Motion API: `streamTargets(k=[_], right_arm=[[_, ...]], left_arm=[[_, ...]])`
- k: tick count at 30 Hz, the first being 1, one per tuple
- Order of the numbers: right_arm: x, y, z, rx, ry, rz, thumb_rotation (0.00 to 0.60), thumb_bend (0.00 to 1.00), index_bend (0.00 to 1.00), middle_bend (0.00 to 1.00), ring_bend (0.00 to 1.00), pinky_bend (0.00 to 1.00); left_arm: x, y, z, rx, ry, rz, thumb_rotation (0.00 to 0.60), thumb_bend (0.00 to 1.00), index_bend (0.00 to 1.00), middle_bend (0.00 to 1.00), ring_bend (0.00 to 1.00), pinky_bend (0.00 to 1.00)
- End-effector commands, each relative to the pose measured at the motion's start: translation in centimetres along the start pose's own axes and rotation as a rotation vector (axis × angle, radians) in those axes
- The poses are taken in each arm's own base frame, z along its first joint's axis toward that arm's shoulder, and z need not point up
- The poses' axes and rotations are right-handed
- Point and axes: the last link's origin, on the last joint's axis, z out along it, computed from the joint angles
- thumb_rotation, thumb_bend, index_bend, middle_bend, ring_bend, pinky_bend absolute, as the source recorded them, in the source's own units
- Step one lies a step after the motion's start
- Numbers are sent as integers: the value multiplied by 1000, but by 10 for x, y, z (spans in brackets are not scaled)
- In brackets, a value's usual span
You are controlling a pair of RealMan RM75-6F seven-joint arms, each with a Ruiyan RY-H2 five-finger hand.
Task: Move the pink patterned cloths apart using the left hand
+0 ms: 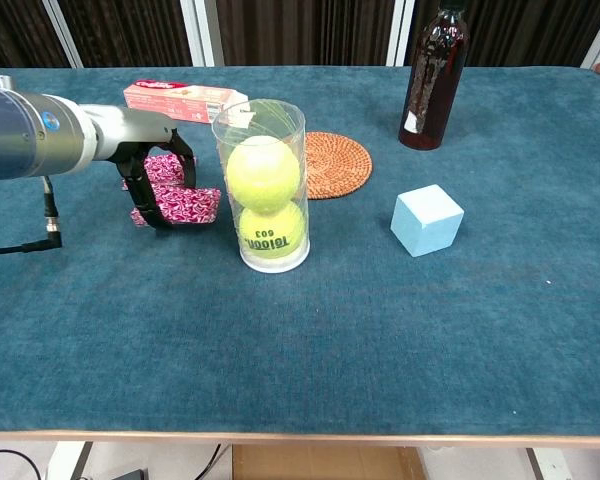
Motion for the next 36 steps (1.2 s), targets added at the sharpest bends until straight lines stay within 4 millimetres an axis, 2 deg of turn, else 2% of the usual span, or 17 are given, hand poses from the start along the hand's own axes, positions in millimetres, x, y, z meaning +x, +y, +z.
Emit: streamTargets(k=[1,12,17,28,36], right_arm=[[0,0,0,0,1,1,600,182,132,11,74,193],[0,1,0,-4,1,1,600,182,132,11,74,193],[0,1,1,-8,1,2,600,183,132,11,74,193],[1,2,0,-15,3,5,600,182,132,11,74,193],[1,2,0,-14,3,6,600,182,132,11,74,193]], left_arm=[[0,2,1,-2,0,-3,600,278,534,200,0,0],[-1,17,13,-14,7,12,600,267,504,185,0,0],[-2,23,15,-28,4,10,600,212,481,182,0,0],[-3,28,16,-37,-3,50,600,149,406,173,0,0],[-2,29,15,-37,-7,68,600,149,365,168,0,0]])
